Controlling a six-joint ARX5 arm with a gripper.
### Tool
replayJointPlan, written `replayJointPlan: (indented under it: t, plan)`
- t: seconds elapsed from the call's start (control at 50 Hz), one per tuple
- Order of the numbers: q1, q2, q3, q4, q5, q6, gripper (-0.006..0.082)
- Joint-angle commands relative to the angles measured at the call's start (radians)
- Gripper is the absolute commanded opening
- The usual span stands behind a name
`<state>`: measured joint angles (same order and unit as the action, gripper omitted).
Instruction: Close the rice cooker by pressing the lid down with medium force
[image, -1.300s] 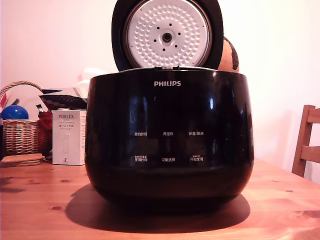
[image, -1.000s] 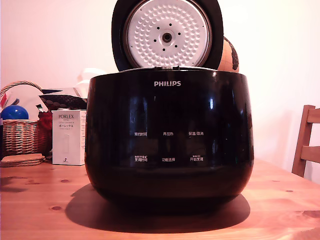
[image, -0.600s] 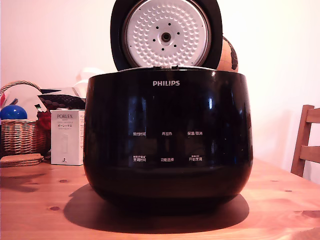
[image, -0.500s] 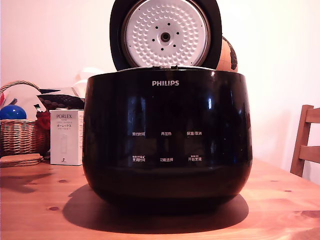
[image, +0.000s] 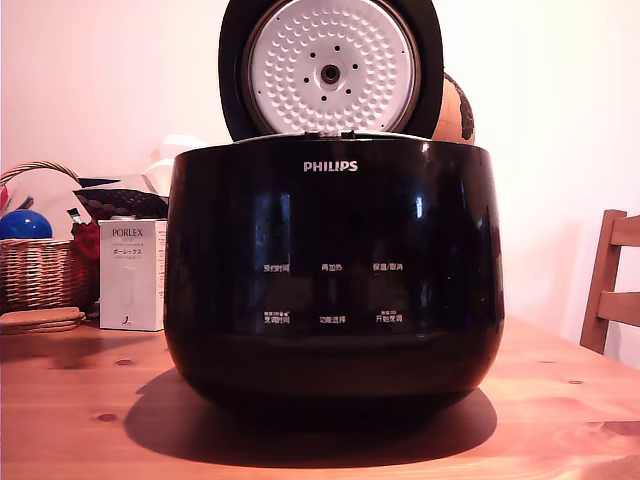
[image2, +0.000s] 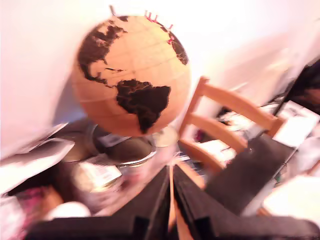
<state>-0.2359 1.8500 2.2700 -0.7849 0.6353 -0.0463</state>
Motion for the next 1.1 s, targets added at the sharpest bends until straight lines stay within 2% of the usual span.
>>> replayJointPlan:
  t: [0.0,0.2,0.44,0.68,1.08]
  plan:
    - [0.011,0.046,0.056,0.009,0.050,-0.010,-0.0022]
    - [0.034,0.164,0.188,0.071,0.159,-0.085,-0.0022]
    - [0.038,0.244,0.204,0.182,0.241,-0.192,-0.0022]
    - [0.028,0.311,0.204,0.240,0.270,-0.236,-0.0022]
    - [-0.030,0.384,0.204,0.261,0.272,-0.246,-0.0022]
